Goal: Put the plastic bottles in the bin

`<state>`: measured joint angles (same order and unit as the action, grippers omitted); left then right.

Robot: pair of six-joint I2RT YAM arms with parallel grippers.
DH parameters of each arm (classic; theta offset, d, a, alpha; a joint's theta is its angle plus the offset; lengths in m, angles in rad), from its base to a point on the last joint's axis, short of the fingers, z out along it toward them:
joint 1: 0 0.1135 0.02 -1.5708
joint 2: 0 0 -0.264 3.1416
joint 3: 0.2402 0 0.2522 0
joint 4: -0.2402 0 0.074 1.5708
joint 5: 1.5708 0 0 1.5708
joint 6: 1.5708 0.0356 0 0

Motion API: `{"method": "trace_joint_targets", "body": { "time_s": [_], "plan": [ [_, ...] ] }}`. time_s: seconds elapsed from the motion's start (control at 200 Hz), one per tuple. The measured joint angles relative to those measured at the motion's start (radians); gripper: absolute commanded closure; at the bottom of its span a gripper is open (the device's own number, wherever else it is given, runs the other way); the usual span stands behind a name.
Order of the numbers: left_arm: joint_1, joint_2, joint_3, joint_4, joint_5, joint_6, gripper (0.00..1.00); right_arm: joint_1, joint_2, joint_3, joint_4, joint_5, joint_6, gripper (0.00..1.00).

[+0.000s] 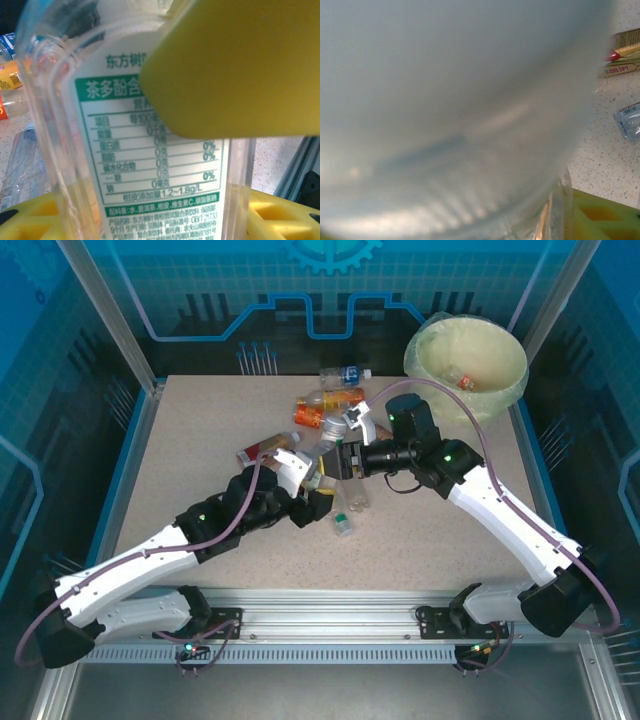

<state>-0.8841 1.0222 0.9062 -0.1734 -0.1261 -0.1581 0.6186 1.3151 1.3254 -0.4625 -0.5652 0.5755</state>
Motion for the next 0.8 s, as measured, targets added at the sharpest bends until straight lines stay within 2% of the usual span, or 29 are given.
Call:
{"method": "trace_joint_targets", "body": {
  "time_s": [0.195,0.29,0.325,0.4,0.44,0.625,0.8],
  "plan": [
    [0.003,0.020,0.001,0.006,0.000,-0.004,0.62,-0.007,0.000,-0.005,-0.008,0.014,-0.007,0.55],
    [0.003,0.026,0.001,0.015,0.002,-0.008,0.47,-0.016,-0.009,-0.014,-0.008,0.016,-0.007,0.58],
    [0.003,0.027,0.001,0.019,0.002,-0.009,0.38,-0.018,-0.014,-0.018,-0.007,0.018,-0.006,0.59],
    [0.003,0.029,0.001,0.021,0.001,-0.013,0.11,-0.021,-0.026,-0.021,-0.008,0.028,-0.003,0.60],
    [0.005,0.029,0.001,0.020,-0.006,-0.020,0.01,-0.028,-0.033,-0.022,-0.008,0.043,-0.003,0.61],
    [0.007,0.021,0.000,0.008,-0.041,-0.047,0.01,-0.090,-0.061,-0.022,-0.008,0.109,-0.003,0.61],
    [0.011,-0.048,-0.036,0.006,-0.090,-0.059,0.01,-0.155,-0.087,-0.018,-0.011,0.170,-0.004,0.61]
  ]
}}
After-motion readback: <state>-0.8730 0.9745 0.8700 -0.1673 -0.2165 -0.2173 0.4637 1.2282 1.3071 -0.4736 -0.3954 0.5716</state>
